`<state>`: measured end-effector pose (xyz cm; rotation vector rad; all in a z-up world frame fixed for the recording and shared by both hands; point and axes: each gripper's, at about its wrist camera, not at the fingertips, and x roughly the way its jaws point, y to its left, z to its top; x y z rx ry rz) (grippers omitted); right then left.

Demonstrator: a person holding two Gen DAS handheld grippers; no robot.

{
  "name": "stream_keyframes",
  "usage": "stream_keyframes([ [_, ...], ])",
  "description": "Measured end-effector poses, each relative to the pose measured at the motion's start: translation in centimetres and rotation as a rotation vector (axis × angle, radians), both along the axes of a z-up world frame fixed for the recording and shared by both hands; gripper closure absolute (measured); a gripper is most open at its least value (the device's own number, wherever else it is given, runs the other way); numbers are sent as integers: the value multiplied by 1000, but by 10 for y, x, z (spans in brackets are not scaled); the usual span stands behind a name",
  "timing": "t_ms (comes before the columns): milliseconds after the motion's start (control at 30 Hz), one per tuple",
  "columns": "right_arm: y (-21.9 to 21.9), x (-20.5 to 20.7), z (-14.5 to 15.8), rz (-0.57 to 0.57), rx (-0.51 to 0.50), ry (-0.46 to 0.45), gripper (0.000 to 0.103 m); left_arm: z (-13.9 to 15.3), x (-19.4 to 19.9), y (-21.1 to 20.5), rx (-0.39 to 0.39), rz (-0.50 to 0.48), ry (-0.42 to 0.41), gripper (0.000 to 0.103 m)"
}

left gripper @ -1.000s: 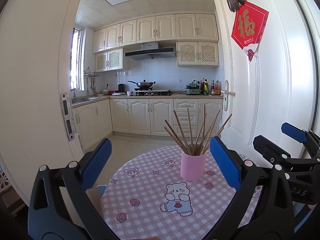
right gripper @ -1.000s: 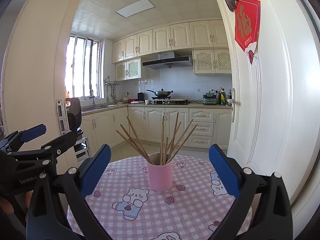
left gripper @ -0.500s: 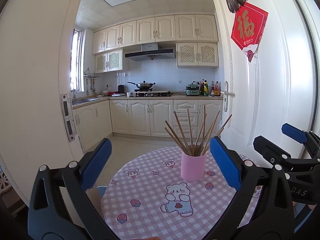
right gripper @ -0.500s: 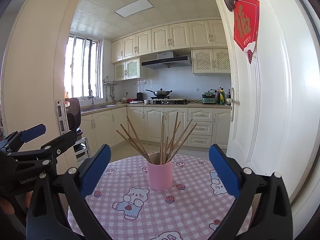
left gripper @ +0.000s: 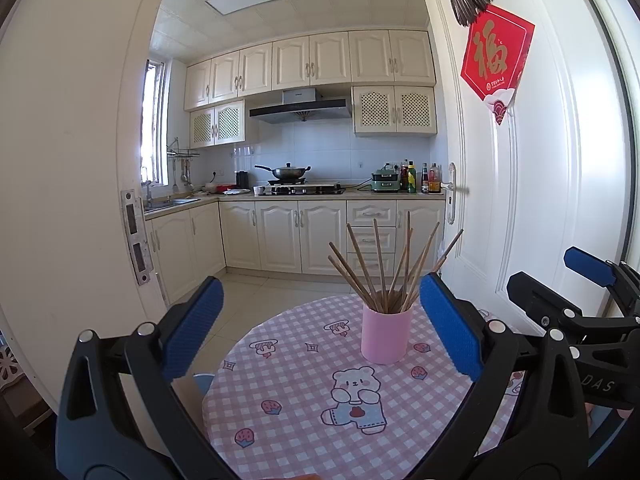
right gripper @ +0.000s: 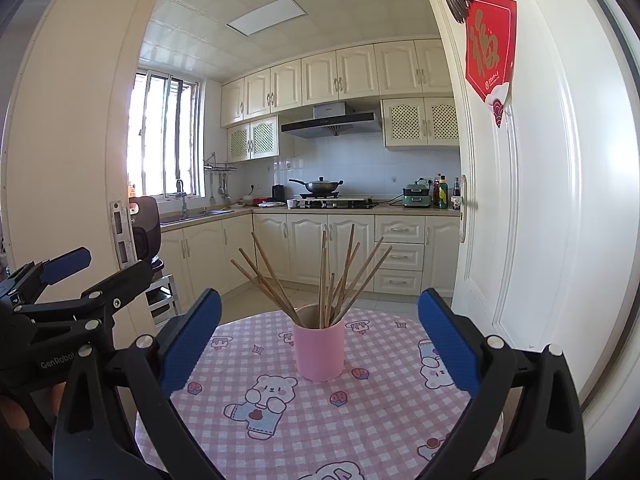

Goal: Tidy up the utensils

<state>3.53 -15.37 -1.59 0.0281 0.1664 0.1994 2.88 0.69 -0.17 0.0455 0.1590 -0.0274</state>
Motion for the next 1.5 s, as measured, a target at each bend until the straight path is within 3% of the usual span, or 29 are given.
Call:
stream_keyframes([
  [1500,2,-1,-1,-2,7,-3,8,-1,-1,1,12,8,-22,7],
])
